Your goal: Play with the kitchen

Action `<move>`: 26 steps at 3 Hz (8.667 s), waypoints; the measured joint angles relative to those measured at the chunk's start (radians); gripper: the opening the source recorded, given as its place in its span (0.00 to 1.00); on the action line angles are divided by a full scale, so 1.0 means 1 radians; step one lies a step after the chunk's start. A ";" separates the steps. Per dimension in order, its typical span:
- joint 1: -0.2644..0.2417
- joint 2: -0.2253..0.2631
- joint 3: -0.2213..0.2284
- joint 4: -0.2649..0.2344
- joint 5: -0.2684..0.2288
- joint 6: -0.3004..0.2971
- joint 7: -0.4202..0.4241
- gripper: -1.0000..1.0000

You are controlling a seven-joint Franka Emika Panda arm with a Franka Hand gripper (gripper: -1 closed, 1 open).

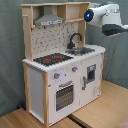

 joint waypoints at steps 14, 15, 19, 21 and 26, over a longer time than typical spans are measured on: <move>0.574 -0.618 -0.368 -0.410 0.532 0.765 -0.324 1.00; 0.622 -0.668 -0.396 -0.443 0.565 0.822 -0.353 1.00; 0.815 -0.869 -0.512 -0.579 0.705 1.055 -0.477 1.00; 0.911 -0.970 -0.571 -0.645 0.776 1.171 -0.539 1.00; 1.140 -1.210 -0.711 -0.806 0.943 1.449 -0.685 1.00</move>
